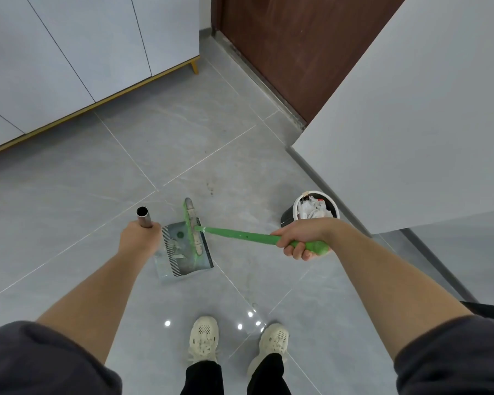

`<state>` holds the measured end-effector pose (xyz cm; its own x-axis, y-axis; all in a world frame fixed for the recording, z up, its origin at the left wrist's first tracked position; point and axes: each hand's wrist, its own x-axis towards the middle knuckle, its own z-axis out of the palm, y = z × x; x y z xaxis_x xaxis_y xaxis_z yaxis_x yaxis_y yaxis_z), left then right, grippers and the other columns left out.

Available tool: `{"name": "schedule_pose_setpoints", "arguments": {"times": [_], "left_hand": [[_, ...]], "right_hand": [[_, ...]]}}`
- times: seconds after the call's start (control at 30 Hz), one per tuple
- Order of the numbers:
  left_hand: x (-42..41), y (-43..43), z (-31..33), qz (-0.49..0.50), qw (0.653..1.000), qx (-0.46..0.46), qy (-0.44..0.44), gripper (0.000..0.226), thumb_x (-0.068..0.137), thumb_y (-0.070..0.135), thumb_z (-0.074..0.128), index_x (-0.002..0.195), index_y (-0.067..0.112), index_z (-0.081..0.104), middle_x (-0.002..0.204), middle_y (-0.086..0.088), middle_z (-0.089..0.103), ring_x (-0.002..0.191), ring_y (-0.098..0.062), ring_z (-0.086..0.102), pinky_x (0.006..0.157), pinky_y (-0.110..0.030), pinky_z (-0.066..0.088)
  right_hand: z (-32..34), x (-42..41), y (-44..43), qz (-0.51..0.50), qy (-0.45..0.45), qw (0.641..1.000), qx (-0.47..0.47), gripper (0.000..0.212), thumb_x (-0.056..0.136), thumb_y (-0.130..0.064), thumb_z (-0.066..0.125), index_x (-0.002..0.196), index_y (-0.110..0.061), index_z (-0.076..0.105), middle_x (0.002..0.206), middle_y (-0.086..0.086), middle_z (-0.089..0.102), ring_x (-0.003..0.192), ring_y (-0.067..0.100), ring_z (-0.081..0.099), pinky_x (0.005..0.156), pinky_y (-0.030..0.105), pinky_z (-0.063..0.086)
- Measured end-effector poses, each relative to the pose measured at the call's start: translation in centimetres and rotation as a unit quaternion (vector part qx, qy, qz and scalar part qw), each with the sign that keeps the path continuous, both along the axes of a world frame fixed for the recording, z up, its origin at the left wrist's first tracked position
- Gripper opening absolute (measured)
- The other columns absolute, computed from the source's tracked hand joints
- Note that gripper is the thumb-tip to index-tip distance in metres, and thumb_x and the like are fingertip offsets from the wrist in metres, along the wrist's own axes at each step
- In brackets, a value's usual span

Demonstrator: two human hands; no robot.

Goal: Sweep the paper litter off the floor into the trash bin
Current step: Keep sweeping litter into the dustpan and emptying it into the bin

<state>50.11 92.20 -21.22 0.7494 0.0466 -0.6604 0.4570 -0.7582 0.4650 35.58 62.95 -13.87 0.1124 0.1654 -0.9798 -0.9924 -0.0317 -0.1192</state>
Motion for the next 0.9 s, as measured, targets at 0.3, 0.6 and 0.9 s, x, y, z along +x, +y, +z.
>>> {"name": "schedule_pose_setpoints", "arguments": {"times": [0.3,0.6,0.9], "left_hand": [[-0.1,0.7,-0.1,0.024,1.0,-0.01,0.005,0.024,0.089,0.02,0.046,0.068,0.01,0.051,0.072,-0.014,0.059,0.067,-0.033,0.062,0.077,-0.042,0.057],[-0.7,0.2,0.6,0.008,1.0,-0.017,-0.011,0.024,0.09,0.017,0.044,0.068,0.01,0.049,0.073,-0.013,0.058,0.069,-0.033,0.061,0.064,-0.032,0.045],[-1.7,-3.4,2.6,-0.101,0.993,-0.017,-0.056,0.03,0.089,0.017,0.046,0.06,0.009,0.049,0.064,-0.012,0.059,0.062,-0.031,0.054,0.059,-0.031,0.041]], "right_hand": [[0.2,0.5,1.5,0.011,-0.001,0.998,0.067,0.048,0.098,-0.007,0.037,0.141,-0.028,0.038,0.062,-0.003,0.032,0.035,0.003,0.029,0.033,0.013,0.027],[5.8,0.0,-2.8,0.005,-0.001,1.0,0.029,0.044,0.1,-0.01,0.036,0.138,-0.031,0.042,0.063,-0.004,0.031,0.034,0.001,0.027,0.03,0.012,0.024],[5.1,-2.2,-1.5,0.092,-0.053,0.979,-0.173,0.048,0.095,-0.004,0.042,0.139,-0.021,0.042,0.063,0.004,0.04,0.035,0.009,0.035,0.037,0.016,0.03]]}}
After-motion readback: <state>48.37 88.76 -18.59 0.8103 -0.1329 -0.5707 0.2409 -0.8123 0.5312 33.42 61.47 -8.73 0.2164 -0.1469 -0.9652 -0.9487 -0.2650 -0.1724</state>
